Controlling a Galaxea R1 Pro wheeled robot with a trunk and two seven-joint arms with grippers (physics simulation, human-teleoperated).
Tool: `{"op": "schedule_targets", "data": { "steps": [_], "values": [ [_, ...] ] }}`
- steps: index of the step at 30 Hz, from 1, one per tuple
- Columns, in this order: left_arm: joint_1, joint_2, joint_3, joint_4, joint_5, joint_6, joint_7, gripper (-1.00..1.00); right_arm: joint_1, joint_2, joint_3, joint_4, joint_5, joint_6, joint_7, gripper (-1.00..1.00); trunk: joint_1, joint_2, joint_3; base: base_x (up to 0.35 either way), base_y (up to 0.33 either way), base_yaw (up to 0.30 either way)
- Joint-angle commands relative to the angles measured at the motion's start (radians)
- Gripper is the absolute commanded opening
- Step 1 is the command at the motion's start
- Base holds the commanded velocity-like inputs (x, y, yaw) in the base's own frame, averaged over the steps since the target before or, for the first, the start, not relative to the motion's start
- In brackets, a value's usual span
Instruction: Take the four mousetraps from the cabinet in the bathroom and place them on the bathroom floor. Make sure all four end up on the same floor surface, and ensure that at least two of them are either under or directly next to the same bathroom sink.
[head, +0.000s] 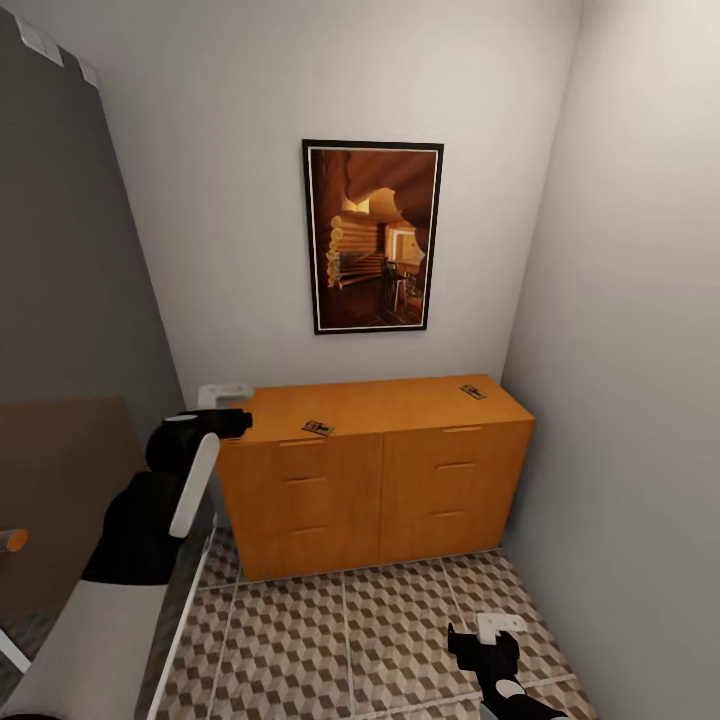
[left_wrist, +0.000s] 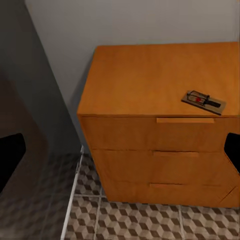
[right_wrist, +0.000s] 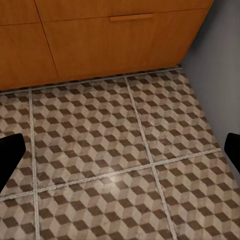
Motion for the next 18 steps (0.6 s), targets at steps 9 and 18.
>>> {"op": "schedule_targets", "data": {
  "steps": [9, 18],
  "values": [
    [-0.025, 0.018, -0.075, -0.019, 0.015, 0.026, -0.064, 1.00, -0.001, 0.000, 0.009, 0.001, -0.010, -0.003, -0.003, 1.00, 0.001, -0.002, -0.002, 0.000, 0.000, 0.000],
    [-0.027, 0.165, -0.180, -0.027, 0.016, 0.028, -0.444, 1.00, -0.001, 0.000, 0.009, 0.001, -0.010, -0.003, -0.003, 1.00, 0.001, -0.002, -0.002, 0.000, 0.000, 0.000]
  ]
}}
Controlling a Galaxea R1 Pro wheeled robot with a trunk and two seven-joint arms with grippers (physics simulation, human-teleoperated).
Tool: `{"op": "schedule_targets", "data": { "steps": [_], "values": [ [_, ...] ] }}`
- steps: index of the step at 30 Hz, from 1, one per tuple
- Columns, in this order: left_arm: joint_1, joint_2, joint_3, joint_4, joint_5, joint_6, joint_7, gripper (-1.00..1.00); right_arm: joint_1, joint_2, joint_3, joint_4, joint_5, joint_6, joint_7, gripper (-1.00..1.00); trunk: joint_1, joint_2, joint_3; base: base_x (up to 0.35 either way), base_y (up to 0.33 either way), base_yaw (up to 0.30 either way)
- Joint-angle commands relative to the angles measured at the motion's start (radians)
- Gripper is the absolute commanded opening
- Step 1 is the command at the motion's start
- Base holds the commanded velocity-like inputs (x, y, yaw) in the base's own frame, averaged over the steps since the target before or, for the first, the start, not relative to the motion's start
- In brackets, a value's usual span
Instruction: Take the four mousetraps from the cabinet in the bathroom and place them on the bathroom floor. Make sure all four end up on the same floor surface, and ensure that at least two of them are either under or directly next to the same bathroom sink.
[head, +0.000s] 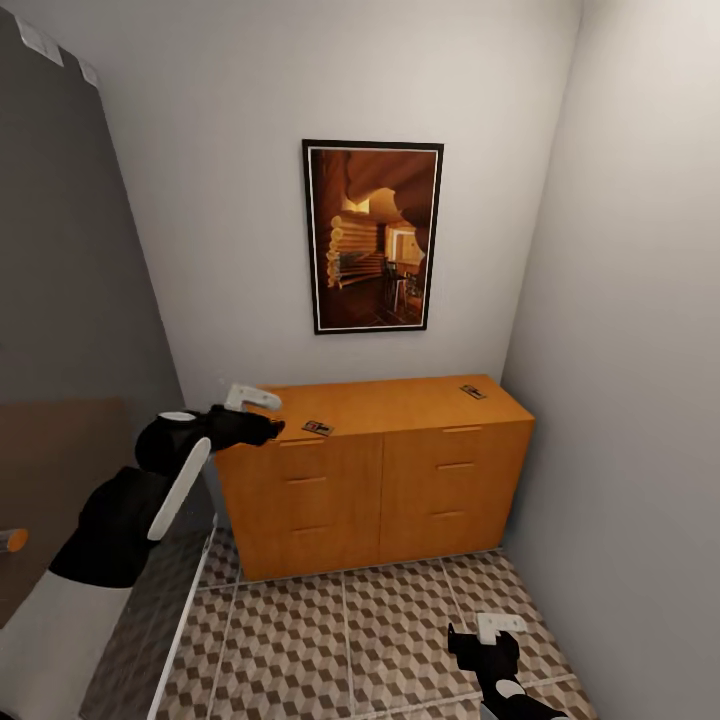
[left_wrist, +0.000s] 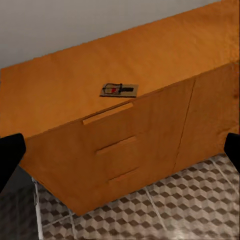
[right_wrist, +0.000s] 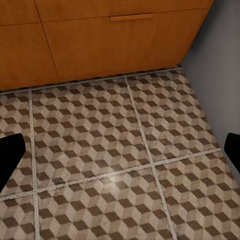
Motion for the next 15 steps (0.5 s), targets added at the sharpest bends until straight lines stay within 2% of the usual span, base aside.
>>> {"op": "schedule_targets", "data": {
  "steps": [1, 7, 8, 11, 15],
  "values": [
    [-0.001, 0.047, -0.014, -0.002, -0.001, 0.003, -0.121, 1.00, -0.001, 0.000, 0.009, 0.001, -0.010, -0.003, -0.003, 1.00, 0.001, -0.002, -0.002, 0.000, 0.000, 0.000],
    [-0.001, 0.158, -0.031, -0.004, -0.009, -0.003, -0.475, 1.00, -0.001, 0.001, 0.009, 0.001, -0.010, -0.003, -0.003, 1.00, 0.001, -0.002, -0.002, 0.000, 0.000, 0.000],
    [-0.002, 0.187, -0.033, -0.005, -0.018, -0.005, -0.570, 1.00, -0.001, 0.001, 0.009, 0.001, -0.010, -0.003, -0.003, 1.00, 0.001, -0.002, -0.002, 0.000, 0.000, 0.000],
    [-0.002, 0.226, -0.034, -0.008, -0.034, -0.007, -0.685, 1.00, -0.001, 0.002, 0.009, 0.001, -0.010, -0.003, -0.003, 1.00, 0.001, -0.002, -0.002, 0.000, 0.000, 0.000],
    [-0.002, 0.266, -0.036, -0.018, -0.053, -0.017, -0.798, 1.00, -0.001, 0.003, 0.010, 0.001, -0.010, -0.003, -0.003, 1.00, 0.001, -0.002, -0.002, 0.000, 0.000, 0.000]
  ]
}}
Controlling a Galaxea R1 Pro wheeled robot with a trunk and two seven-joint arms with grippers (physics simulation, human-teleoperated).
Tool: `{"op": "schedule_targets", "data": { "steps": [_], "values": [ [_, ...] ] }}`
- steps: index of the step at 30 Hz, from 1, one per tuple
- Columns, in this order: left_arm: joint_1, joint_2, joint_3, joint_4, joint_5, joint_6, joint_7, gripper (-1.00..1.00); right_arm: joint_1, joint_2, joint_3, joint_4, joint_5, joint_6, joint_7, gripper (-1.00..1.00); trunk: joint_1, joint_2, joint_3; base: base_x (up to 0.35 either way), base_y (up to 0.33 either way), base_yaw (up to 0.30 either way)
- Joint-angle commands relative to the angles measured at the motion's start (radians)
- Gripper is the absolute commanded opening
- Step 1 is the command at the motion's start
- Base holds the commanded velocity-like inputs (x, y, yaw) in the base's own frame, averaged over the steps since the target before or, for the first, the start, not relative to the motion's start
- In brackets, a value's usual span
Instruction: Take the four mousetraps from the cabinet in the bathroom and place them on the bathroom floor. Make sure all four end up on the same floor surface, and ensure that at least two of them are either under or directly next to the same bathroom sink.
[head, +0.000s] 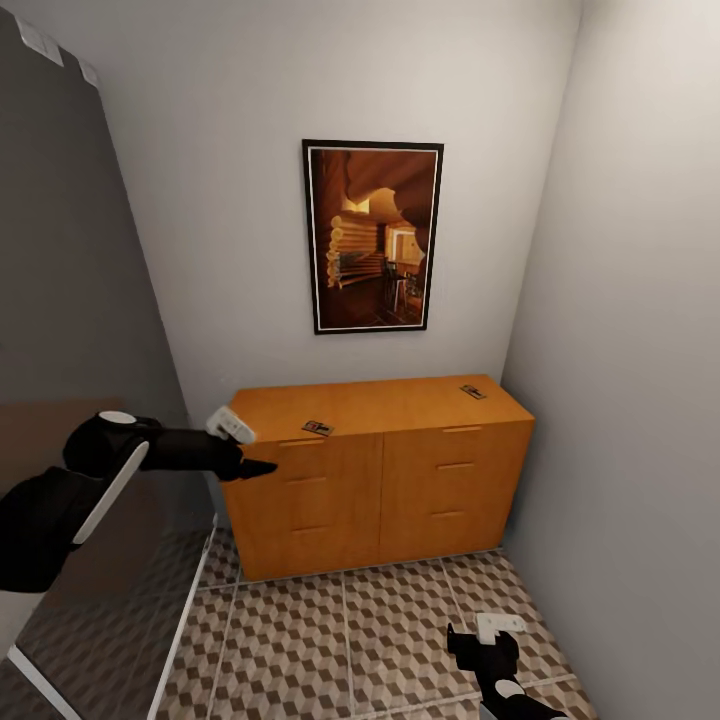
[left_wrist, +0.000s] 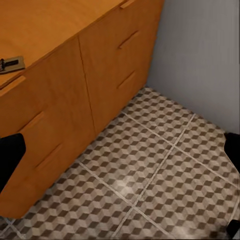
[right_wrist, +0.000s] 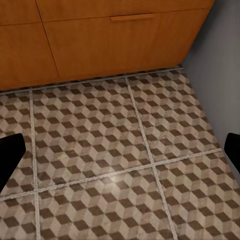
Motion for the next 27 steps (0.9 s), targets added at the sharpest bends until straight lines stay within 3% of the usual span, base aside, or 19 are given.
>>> {"op": "schedule_targets", "data": {
  "steps": [1, 4, 8, 16, 19, 21, 22, 27],
  "values": [
    [-0.001, 0.009, -0.002, -0.002, 0.002, 0.003, -0.020, 1.00, -0.001, 0.000, 0.009, 0.001, -0.010, -0.003, -0.003, 1.00, 0.001, -0.002, -0.002, 0.000, 0.000, 0.000],
    [-0.001, 0.035, -0.005, -0.008, -0.015, -0.012, -0.087, 1.00, -0.001, -0.001, 0.008, 0.001, -0.010, -0.003, -0.003, 1.00, 0.001, -0.002, -0.002, 0.000, 0.000, 0.000],
    [-0.001, 0.049, -0.017, -0.010, -0.026, -0.019, -0.129, 1.00, -0.001, -0.004, 0.008, 0.001, -0.010, -0.003, -0.002, 1.00, 0.001, -0.002, -0.002, 0.000, 0.000, 0.000],
    [-0.001, 0.063, -0.098, -0.007, -0.036, -0.024, -0.165, 1.00, 0.001, -0.005, 0.008, 0.002, -0.011, 0.014, -0.004, 1.00, 0.001, -0.002, -0.002, 0.000, 0.000, 0.000],
    [-0.001, 0.068, -0.161, -0.005, -0.067, -0.025, -0.169, 1.00, 0.038, -0.006, 0.008, 0.004, -0.012, 0.114, 0.003, 1.00, 0.001, -0.002, -0.002, 0.000, 0.000, 0.000],
    [-0.001, 0.069, -0.180, -0.005, -0.090, -0.026, -0.170, 1.00, 0.058, -0.005, 0.008, 0.004, -0.013, 0.170, 0.007, 1.00, 0.001, -0.002, -0.002, 0.000, 0.000, 0.000],
    [-0.001, 0.069, -0.192, -0.004, -0.117, -0.025, -0.171, 1.00, 0.075, -0.003, 0.008, 0.005, -0.013, 0.222, 0.013, 1.00, 0.001, -0.002, -0.002, 0.000, 0.000, 0.000],
    [-0.001, 0.070, -0.206, -0.005, -0.184, -0.024, -0.172, 1.00, 0.112, 0.005, 0.008, 0.004, -0.015, 0.297, 0.033, 1.00, 0.001, -0.002, -0.002, 0.000, 0.000, 0.000]
  ]
}}
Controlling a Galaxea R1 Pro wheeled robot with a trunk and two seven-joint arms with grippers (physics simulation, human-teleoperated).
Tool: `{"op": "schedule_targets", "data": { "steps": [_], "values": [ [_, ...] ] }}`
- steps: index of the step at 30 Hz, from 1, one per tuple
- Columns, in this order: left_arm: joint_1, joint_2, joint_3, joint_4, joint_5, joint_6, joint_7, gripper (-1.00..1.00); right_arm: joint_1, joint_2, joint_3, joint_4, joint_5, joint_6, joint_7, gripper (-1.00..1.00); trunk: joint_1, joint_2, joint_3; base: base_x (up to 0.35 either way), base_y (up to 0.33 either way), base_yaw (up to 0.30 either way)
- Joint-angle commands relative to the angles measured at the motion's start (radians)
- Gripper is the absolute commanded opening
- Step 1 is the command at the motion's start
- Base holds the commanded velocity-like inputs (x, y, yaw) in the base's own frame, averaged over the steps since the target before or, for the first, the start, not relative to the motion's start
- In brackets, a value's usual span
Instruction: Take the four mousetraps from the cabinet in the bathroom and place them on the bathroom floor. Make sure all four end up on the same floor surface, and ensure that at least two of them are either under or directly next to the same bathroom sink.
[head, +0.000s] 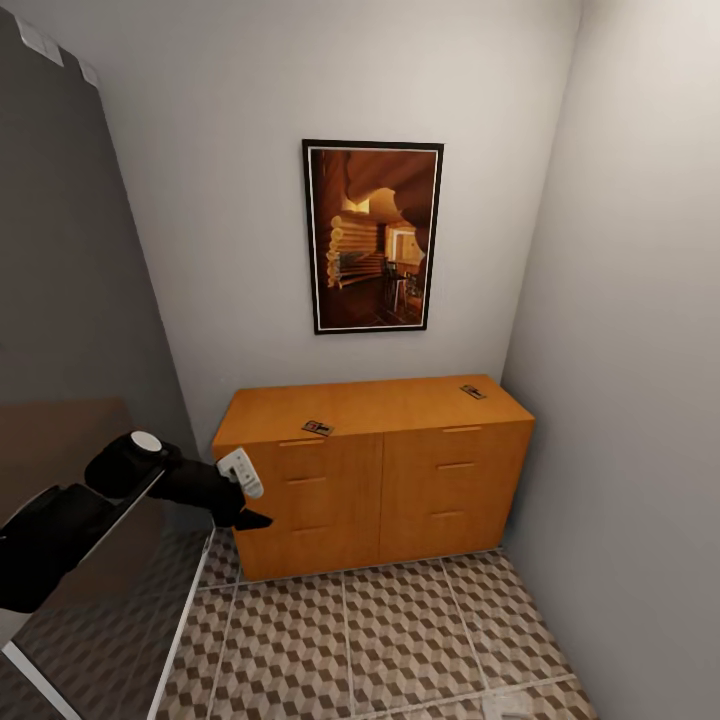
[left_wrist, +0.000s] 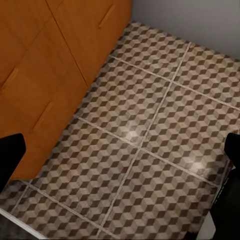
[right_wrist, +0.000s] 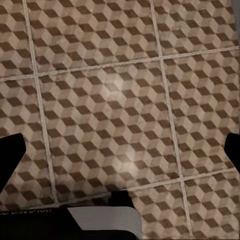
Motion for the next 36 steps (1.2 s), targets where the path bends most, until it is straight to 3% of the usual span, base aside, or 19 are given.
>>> {"op": "schedule_targets", "data": {
  "steps": [1, 8, 13, 23, 36],
  "values": [
    [-0.002, 0.000, -0.004, -0.002, -0.022, 0.007, -0.006, 1.00, 0.008, 0.003, 0.009, 0.001, -0.011, 0.010, 0.003, 1.00, 0.001, -0.002, -0.002, 0.000, 0.000, 0.000],
    [-0.002, -0.001, -0.010, -0.003, -0.051, 0.007, -0.007, 1.00, 0.021, 0.004, 0.009, 0.001, -0.032, 0.032, 0.011, 1.00, 0.001, -0.002, -0.002, 0.022, 0.000, 0.000],
    [-0.002, -0.002, -0.011, -0.002, -0.056, 0.008, -0.007, 1.00, 0.023, 0.006, 0.009, 0.001, -0.067, 0.038, 0.010, 1.00, 0.001, -0.002, -0.002, 0.149, 0.000, 0.000],
    [-0.002, -0.002, -0.016, 0.000, -0.056, 0.008, -0.007, 1.00, 0.024, 0.006, 0.009, 0.001, -0.082, 0.086, 0.014, 1.00, 0.001, -0.002, -0.002, 0.213, 0.000, 0.000],
    [-0.002, -0.005, -0.077, 0.006, -0.057, 0.008, -0.006, 1.00, 0.024, 0.011, 0.009, 0.001, -0.085, 0.099, 0.016, 1.00, 0.001, -0.002, -0.002, 0.279, 0.051, 0.000]
  ]
}}
